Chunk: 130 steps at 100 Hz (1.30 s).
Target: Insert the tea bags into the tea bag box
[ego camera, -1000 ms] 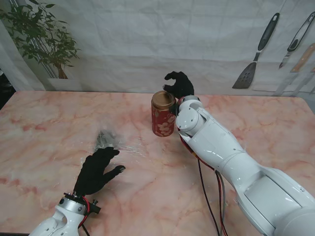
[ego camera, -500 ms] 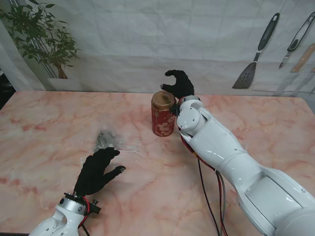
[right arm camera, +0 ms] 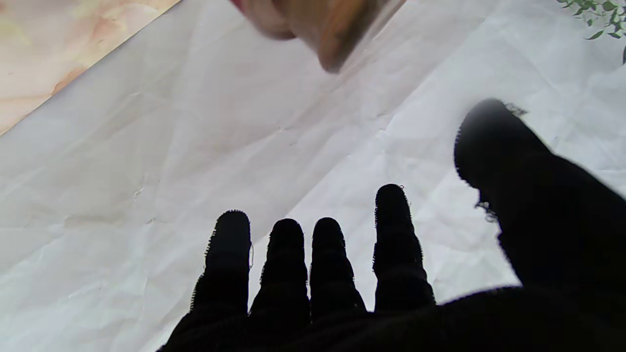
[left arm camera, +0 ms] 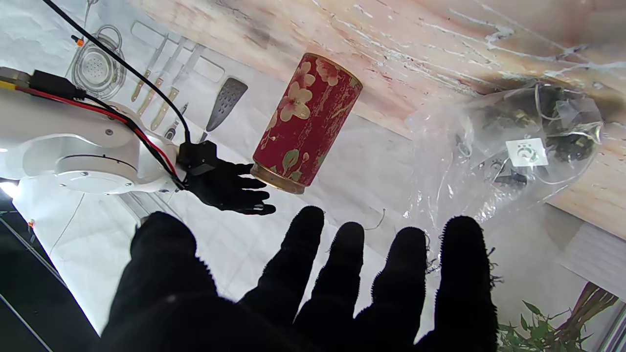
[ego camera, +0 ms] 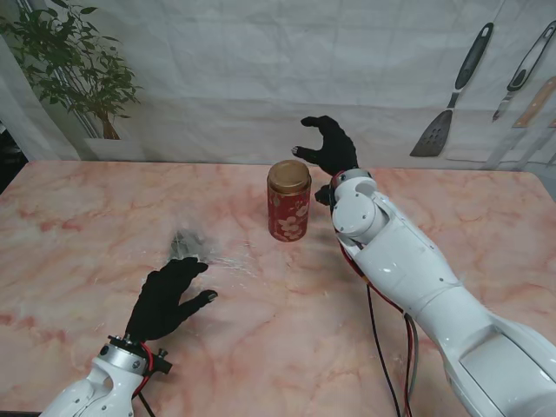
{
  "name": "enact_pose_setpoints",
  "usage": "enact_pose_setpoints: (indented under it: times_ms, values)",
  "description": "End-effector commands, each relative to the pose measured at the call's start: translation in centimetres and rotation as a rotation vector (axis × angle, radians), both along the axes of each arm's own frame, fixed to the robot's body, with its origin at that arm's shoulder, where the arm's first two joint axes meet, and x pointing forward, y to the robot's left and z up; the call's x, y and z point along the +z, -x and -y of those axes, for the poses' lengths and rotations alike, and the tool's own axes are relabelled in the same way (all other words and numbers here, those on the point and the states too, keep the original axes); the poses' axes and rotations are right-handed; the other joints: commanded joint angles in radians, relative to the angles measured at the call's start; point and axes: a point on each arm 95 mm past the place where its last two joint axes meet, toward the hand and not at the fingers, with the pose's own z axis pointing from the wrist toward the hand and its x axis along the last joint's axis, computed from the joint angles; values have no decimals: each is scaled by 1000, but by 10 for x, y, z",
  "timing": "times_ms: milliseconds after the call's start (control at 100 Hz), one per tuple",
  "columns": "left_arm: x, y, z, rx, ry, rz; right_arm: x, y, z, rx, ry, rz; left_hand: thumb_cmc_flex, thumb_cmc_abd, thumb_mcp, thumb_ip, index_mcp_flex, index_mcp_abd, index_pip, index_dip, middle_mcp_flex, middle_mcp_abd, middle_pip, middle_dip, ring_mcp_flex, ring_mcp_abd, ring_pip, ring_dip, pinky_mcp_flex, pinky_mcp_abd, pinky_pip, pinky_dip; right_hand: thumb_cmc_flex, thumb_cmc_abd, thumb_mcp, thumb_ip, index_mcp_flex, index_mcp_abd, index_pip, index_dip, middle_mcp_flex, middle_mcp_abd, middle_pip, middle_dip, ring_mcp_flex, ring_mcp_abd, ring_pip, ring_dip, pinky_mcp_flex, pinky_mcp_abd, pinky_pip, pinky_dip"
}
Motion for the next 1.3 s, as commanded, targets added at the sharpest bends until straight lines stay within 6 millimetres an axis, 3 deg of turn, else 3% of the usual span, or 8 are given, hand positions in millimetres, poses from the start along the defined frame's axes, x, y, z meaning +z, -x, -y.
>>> enact_pose_setpoints:
  times_ms: [0,320,610,1000,1290]
  values:
    - [4,-5,-1,-16,-3,2,-10,8,20,-4,30,-7,-28,6,8,13,-8,-31,-6,-3,3,-34,-17,5,-1,-28,-22,-1,-17,17,-33,-14,-39,8,-16,30,-38,-31,-21,-2,-32,-34,-19,-10,-40,-43,-43,-18,-30,-56,-58,19]
    - [8,-21,-5,-71,1,6,-20,54,64,9,14,-15,-63,8,8,15,-62,-105,-13,-13,-10,-29,-49,-9,-21,0,-44,-11,-40,63,-82,-21,-21,-25,-26,27,-31,-31,-41,7,-32,-51,-30,-4,-51,-72,-117,-31,-85,-95,-157,46]
    - [11,-38,-8,-137,12,19,-39,111,93,65,6,-56,-95,6,10,20,-92,-116,-16,-25,-17,-32,-71,-18,-33,-2,-59,-19,-56,79,-135,-33,-12,-29,-48,27,-48,-47,-72,6,-36,-56,-42,-7,-62,-70,-170,-39,-98,-98,-207,73]
    - [7,-55,-10,-198,7,31,-65,180,114,118,32,-79,-132,-7,14,26,-126,-137,-23,-42,-30,-49,-87,-28,-48,-9,-76,-29,-66,93,-194,-50,15,-42,-51,28,-49,-45,-95,10,-37,-52,-67,-8,-66,-70,-196,-32,-104,-97,-242,104]
    - [1,-61,-10,-202,-13,61,-91,229,116,112,-48,-62,-143,-16,19,30,-134,-141,-21,-47,-29,-66,-84,-23,-53,-26,-84,-33,-76,65,-224,-50,43,-51,-49,30,-24,-31,-104,11,-31,-44,-56,2,-61,-64,-190,-25,-98,-89,-254,116]
